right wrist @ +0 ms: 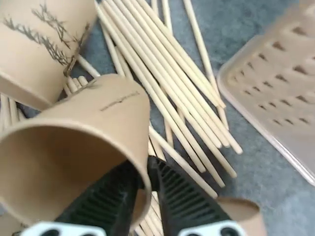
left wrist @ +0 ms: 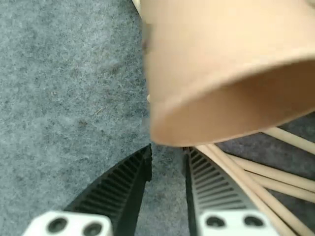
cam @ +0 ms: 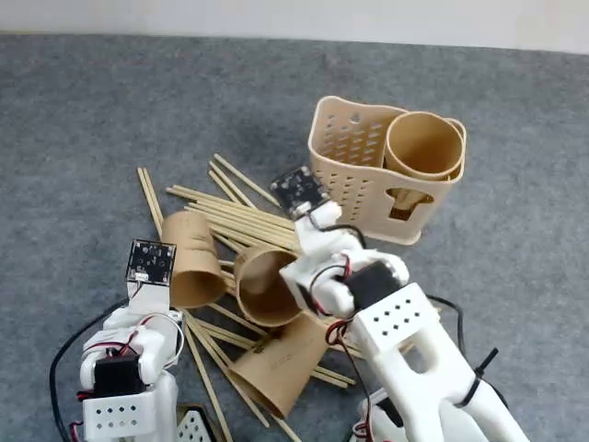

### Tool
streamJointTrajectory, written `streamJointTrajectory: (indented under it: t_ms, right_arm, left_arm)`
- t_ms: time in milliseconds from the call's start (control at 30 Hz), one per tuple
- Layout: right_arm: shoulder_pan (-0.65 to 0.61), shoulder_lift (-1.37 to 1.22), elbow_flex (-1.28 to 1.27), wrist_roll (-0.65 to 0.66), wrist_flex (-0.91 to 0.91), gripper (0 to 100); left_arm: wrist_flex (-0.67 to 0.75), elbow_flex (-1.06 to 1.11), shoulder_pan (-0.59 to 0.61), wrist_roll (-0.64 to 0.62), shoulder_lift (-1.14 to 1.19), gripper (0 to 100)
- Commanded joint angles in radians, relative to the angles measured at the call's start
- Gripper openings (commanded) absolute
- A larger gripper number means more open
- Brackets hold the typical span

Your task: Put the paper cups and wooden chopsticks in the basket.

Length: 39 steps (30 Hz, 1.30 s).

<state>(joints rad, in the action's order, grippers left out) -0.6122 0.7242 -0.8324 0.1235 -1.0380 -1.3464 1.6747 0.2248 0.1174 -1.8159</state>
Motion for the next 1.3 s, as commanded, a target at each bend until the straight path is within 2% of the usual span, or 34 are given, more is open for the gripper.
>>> streamJointTrajectory:
  t_ms: [0, 200, 500, 633, 900, 1267]
  right_arm:
    - [0.019, 0.036, 0.108, -0.003, -0.071, 0.5]
    - [0.022, 0.088, 0.213, -0.003, -0.174, 0.5]
    - [0.027, 0.521, 0.240, -0.003, -0.269, 0.5]
    - [0.137, 0.596, 0.314, -0.003, -0.260, 0.5]
    - [0.331, 0.590, 0.545, -0.011, -0.259, 0.5]
    - [0.590, 0.329, 0.725, -0.017, -0.262, 0.5]
  left_arm:
    - [-0.002, 0.021, 0.004, -0.008, -0.001, 12]
    - [-0.002, 0.021, 0.005, -0.008, -0.002, 12]
    - [-0.002, 0.021, 0.005, -0.008, -0.002, 12]
    - [-0.002, 0.021, 0.005, -0.008, -0.002, 12]
    - [0.000, 0.021, 0.005, -0.008, -0.001, 12]
    - [0.000, 0.021, 0.005, -0.008, -0.001, 12]
